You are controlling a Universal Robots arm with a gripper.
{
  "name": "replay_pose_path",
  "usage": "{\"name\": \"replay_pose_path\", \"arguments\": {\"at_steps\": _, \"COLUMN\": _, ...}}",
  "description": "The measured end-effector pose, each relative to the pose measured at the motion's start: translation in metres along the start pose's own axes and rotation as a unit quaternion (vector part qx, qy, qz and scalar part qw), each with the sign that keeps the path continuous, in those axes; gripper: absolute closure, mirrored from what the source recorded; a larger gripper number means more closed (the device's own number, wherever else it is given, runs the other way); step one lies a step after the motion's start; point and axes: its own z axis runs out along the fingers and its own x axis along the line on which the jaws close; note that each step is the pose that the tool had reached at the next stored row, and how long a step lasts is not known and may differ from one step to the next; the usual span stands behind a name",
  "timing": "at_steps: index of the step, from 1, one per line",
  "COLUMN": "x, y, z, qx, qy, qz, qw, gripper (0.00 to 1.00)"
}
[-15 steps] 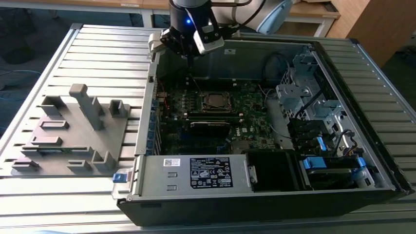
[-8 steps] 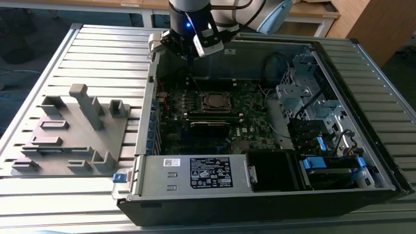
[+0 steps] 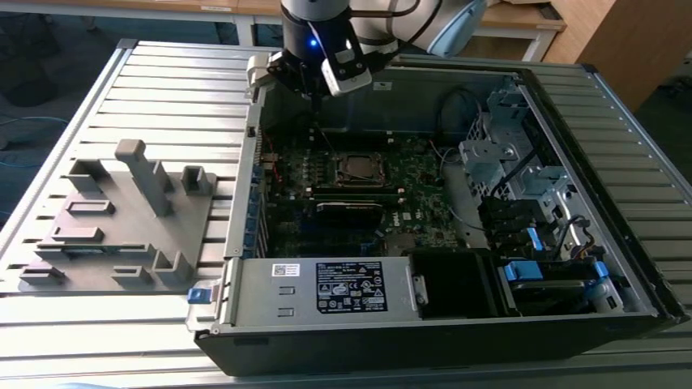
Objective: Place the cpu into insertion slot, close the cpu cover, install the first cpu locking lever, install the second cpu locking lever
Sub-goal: 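Install the first cpu locking lever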
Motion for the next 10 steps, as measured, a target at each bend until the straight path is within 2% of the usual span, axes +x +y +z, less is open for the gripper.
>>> {"name": "replay_pose_path", "arguments": {"at_steps": 3, "x": 0.0016, "y": -0.0012, "z": 0.0022, "qx": -0.0085, "qy": 0.0005, "qz": 0.0, "qw": 0.99996, "gripper": 0.89}}
{"name": "replay_pose_path", "arguments": {"at_steps": 4, "x": 0.0021, "y": -0.0017, "z": 0.003, "qx": -0.0099, "qy": 0.0005, "qz": 0.0, "qw": 0.99995, "gripper": 0.89}}
{"name": "replay_pose_path", "arguments": {"at_steps": 10, "x": 0.0048, "y": -0.0039, "z": 0.0112, "qx": -0.0101, "qy": 0.0006, "qz": 0.0, "qw": 0.99995, "gripper": 0.89}}
